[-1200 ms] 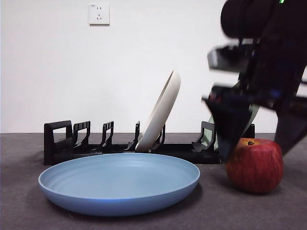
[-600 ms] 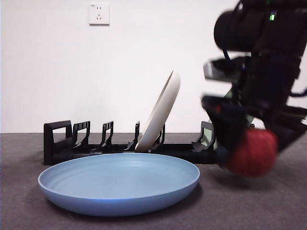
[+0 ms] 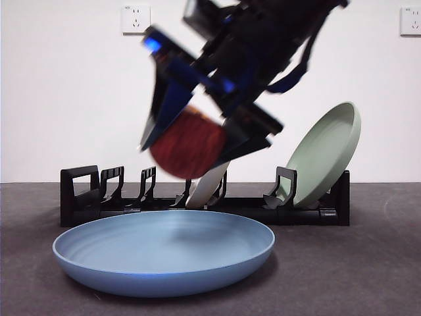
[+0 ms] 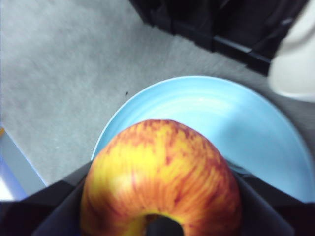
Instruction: Take the blue plate from the plate rack,put the plate on the table,take the apple from the table,put the apple in the plate
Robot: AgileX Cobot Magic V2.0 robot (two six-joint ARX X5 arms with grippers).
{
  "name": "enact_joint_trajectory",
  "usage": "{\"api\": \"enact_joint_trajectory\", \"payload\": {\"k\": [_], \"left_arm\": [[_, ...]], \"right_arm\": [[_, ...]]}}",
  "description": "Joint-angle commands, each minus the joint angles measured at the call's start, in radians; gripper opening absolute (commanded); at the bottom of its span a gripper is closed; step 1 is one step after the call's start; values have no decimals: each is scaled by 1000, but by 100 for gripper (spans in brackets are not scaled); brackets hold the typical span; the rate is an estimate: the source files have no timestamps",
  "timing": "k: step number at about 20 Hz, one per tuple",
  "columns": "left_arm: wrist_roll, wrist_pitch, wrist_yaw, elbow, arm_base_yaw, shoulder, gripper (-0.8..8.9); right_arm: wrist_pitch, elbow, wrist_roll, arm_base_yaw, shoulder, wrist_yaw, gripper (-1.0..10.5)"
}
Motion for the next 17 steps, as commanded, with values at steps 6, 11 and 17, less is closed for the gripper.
{"api": "enact_joint_trajectory", "payload": {"k": [6, 11, 17], "left_arm": [[-11, -28, -2, -4, 2, 39, 409], [-39, -51, -2, -4, 2, 39, 409], [-80, -79, -1, -4, 2, 39, 409]], "right_arm": [[-15, 51, -7, 34, 186, 37, -12], [-85, 51, -66, 37, 229, 129, 15], [-103, 51, -66, 37, 229, 130, 476]]}}
